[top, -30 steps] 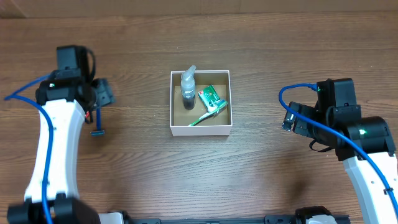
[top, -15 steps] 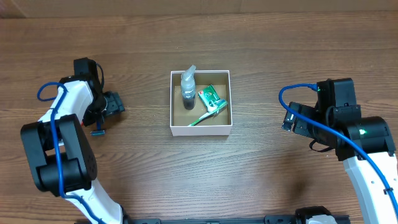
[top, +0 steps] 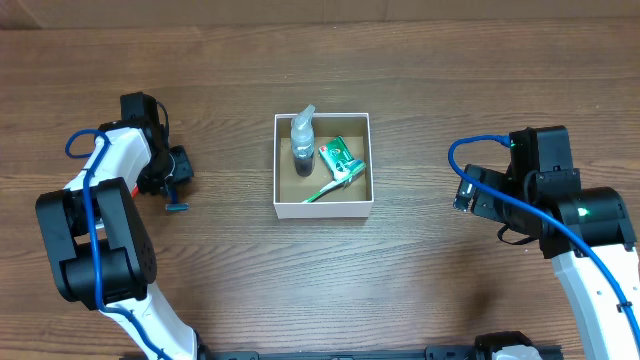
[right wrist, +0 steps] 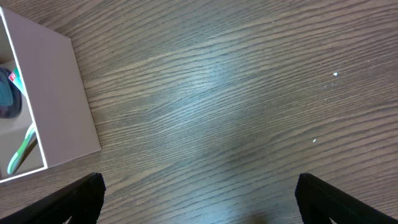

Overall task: Pack container
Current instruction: 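Grasp the blue razor with the left gripper, then carry the razor into the white box and release it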

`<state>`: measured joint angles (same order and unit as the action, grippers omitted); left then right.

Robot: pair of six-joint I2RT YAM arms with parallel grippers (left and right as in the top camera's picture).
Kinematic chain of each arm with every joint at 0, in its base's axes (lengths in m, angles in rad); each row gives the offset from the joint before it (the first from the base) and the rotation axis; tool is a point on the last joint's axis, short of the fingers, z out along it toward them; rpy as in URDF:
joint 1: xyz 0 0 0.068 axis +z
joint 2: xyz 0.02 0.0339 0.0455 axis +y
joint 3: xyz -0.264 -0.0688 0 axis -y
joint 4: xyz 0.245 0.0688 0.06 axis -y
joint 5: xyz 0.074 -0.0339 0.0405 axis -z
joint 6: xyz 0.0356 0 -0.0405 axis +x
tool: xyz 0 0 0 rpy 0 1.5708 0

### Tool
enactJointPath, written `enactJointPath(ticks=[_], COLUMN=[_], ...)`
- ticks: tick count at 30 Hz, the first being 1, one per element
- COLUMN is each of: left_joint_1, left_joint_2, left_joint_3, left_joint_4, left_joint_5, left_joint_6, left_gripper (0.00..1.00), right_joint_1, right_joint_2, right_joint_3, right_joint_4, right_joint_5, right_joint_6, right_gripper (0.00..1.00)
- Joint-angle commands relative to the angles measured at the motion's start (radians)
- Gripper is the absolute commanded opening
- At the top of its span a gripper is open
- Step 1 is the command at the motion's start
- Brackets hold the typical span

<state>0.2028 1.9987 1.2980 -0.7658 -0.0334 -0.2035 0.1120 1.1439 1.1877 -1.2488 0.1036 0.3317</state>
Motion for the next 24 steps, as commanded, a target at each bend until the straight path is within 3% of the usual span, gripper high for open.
enactJointPath(ticks=[1, 5, 10, 15, 19, 24], left_joint_1=[0.000, 0.000, 0.000, -0.052, -0.226, -0.643], left_joint_2=[0.068, 0.068, 0.066, -0.041, -0.272, -0.492], left_joint_3=[-0.022, -0.022, -0.018, 0.103, 0.189, 0.210], left_joint_4=[-0.011, -0.012, -0.018, -0.151, -0.200, -0.078], left_joint_5=[-0.014, -0.014, -0.014, 0.002, 0.001, -0.029], left_joint_6=[0.009, 0.009, 0.010, 0.009, 0.010, 0.145], left_gripper=[0.16, 0.04, 0.04, 0.04, 0.04, 0.04], right_joint_1=[-0.003, -0.003, -0.003, -0.003, -0.003, -0.003], right_joint_2=[-0.002, -0.002, -0.002, -0.002, -0.002, -0.002], right_joint_3=[0.003, 0.003, 0.003, 0.003, 0.003, 0.003], right_joint_4=[0.005, 0.005, 0.005, 0.006, 0.009, 0.008], right_joint_5=[0.000, 0.000, 0.000, 0.000, -0.001, -0.001], right_joint_6=[-0.008, -0.008, -0.008, -0.008, -0.008, -0.007], right_gripper=[1.00, 1.00, 1.00, 1.00, 1.00, 1.00])
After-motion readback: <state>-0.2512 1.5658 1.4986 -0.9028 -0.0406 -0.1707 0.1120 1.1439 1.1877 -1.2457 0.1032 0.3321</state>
